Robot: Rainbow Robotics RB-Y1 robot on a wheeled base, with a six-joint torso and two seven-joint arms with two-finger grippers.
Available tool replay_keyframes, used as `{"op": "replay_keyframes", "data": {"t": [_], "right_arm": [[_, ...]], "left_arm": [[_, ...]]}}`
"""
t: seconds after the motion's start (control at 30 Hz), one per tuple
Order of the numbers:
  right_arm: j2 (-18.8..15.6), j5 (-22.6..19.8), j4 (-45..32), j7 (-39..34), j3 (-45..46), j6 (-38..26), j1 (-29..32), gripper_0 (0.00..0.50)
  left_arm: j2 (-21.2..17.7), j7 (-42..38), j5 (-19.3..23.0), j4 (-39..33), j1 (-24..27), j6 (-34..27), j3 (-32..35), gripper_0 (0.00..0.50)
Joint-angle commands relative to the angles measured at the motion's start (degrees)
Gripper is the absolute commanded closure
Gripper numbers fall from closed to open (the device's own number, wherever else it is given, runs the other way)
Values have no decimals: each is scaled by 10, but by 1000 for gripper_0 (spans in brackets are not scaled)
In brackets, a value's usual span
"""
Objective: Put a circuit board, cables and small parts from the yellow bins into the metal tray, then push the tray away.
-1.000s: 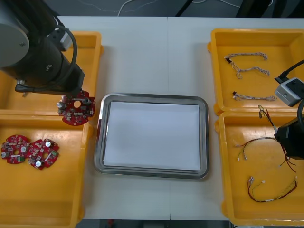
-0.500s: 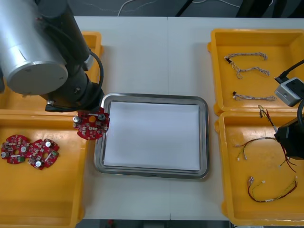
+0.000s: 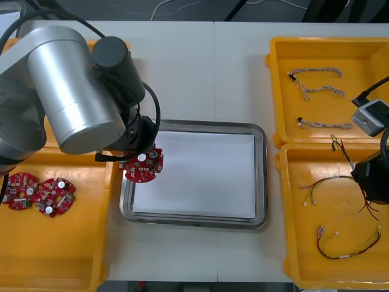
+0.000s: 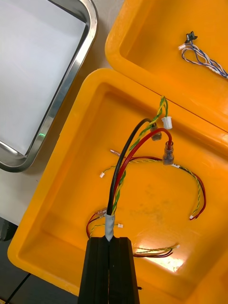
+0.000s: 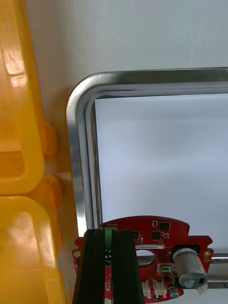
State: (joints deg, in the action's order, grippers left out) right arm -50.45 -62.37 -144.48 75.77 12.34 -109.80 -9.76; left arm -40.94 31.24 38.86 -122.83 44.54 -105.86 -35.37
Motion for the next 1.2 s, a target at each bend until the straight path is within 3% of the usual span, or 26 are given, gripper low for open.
{"op": "replay_keyframes", "data": {"t": [0.03,0.5,0.8,1.2], "right_arm": [[-22,-1,-15,18,13,-2,-12,500],[-22,-1,-15,18,13,-2,-12,500],[-22,-1,-15,18,13,-2,-12,500],[-22,-1,-15,18,13,-2,-12,500]], "left_arm": [[5,0,-32,-28,-47,36,-15,500],[16,20,-39,-14,-62,58,-39,500],[32,33,-60,43,-62,98,-67,500],[44,40,-61,69,-62,91,-79,500]]}}
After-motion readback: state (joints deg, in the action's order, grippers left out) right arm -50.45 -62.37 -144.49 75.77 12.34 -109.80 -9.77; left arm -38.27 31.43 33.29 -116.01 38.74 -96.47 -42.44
